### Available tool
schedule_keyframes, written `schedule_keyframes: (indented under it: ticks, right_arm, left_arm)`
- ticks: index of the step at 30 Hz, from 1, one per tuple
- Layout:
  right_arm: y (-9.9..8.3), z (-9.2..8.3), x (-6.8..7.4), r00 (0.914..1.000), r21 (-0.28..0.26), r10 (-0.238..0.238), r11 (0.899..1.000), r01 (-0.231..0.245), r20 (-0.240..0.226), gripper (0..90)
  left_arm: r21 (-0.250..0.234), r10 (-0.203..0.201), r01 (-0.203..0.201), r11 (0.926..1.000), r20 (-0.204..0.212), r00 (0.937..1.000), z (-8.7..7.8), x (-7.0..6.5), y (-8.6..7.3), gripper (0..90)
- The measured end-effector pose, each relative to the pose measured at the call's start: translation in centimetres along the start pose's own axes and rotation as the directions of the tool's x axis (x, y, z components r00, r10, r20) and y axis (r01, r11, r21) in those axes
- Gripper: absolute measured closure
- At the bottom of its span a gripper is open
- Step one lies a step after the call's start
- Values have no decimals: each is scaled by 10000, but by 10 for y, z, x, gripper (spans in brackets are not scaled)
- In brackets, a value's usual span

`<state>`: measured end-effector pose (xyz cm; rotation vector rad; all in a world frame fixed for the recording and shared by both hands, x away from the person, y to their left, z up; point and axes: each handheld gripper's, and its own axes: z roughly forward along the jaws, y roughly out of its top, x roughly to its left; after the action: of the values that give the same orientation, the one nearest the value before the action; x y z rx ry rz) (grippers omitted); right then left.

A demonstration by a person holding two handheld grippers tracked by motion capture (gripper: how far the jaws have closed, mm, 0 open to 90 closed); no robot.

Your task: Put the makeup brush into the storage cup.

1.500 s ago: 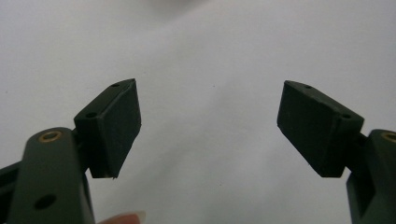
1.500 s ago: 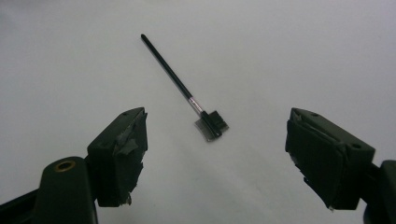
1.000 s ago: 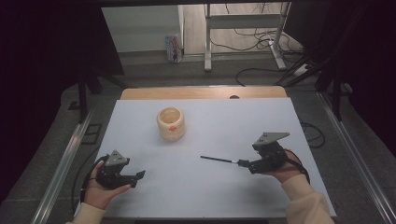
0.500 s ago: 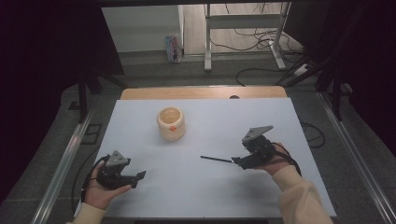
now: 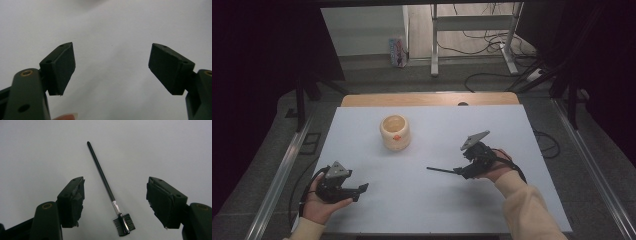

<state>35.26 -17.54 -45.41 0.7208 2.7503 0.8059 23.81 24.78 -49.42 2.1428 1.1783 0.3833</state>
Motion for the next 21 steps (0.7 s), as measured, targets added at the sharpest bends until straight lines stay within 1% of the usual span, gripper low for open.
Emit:
schedule_keyframes:
  ticks: [3,4,6,11,21]
  right_arm:
    - [4,8,0,9998,223,-124,9997,128,-160,332]
    - [4,8,0,9998,223,-124,9997,128,-160,332]
    - [5,13,0,9994,463,-248,9986,259,-251,342]
    - [6,18,0,9992,625,-235,9977,255,-336,352]
    - [7,21,0,9989,756,-279,9967,308,-385,359]
  left_arm:
    - [12,15,-15,10000,7,10000,0,0,0,220]
    - [12,15,-15,10000,7,10000,0,0,0,220]
    - [21,15,-15,10000,9,10000,0,0,0,220]
    - [28,-20,20,10000,10,10000,0,0,-1,220]
    - [26,-18,18,10000,12,10000,0,-1,0,220]
